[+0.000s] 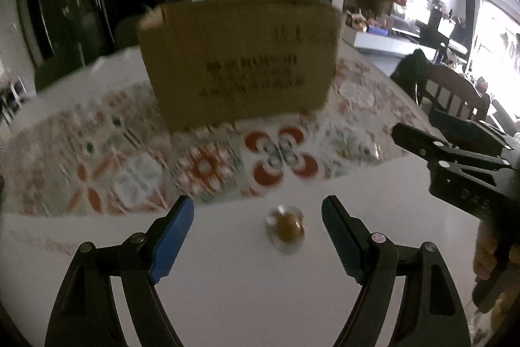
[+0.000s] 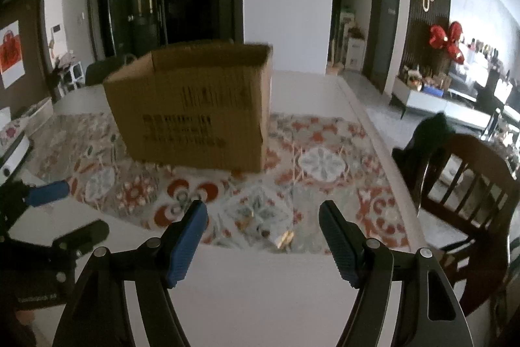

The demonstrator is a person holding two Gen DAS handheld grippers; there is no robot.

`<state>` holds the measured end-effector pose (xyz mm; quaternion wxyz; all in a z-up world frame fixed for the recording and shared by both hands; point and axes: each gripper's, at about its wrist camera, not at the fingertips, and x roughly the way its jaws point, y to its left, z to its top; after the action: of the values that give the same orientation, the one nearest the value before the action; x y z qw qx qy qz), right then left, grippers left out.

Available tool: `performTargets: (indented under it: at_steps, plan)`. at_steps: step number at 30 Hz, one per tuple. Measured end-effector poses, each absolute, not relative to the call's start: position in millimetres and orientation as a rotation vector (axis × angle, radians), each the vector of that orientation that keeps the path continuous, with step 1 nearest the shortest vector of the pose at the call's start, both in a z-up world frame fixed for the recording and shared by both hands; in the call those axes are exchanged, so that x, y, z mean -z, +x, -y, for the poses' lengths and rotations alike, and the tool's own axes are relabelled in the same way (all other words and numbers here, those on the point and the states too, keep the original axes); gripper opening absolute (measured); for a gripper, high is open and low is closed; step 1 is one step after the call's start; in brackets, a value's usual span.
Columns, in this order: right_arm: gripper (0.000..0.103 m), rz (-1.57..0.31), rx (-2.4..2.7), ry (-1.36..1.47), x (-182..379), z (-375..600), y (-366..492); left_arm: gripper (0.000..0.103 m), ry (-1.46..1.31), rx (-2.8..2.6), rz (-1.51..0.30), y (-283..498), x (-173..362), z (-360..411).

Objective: Organize snacks
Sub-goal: 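Move both tools from the box toward the small gold candies, then grasp the round gold candy with the left tool while the right tool grasps the white-gold wrapped candy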

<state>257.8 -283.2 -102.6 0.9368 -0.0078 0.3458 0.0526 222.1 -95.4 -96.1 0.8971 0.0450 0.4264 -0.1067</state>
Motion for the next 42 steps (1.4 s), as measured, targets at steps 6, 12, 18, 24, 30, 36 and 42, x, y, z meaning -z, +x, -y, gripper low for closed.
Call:
performTargets:
  at_steps: [6,12,18,24,30,36,42]
  plan:
    - [0.072,-0.792,-0.129,-0.019,128.4,286.7,265.5,0.080,0.085,0.207,-0.952,226.4,122.8,99.5]
    - [0.072,-0.862,-0.153,-0.029,150.1,287.5,275.8,0.074,0.072,0.190,-0.994,232.7,140.3,101.7]
    - [0.072,-0.905,-0.164,-0.034,164.4,289.3,289.7,0.066,0.067,0.200,-1.024,236.4,151.6,107.2]
    - [0.072,-0.924,-0.158,-0.051,171.0,291.4,304.4,0.054,0.076,0.197,-1.026,239.0,156.2,112.3]
    - [0.072,-0.919,-0.166,-0.066,171.2,290.6,310.3,0.032,0.076,0.202,-1.000,241.3,156.4,114.4]
    - [0.072,-0.921,-0.175,-0.075,172.5,290.5,317.1,0.031,0.065,0.220,-0.994,252.2,153.0,121.1]
    - [0.071,-0.937,-0.184,-0.075,175.2,291.9,323.3,0.031,0.052,0.216,-0.991,262.2,150.9,124.8]
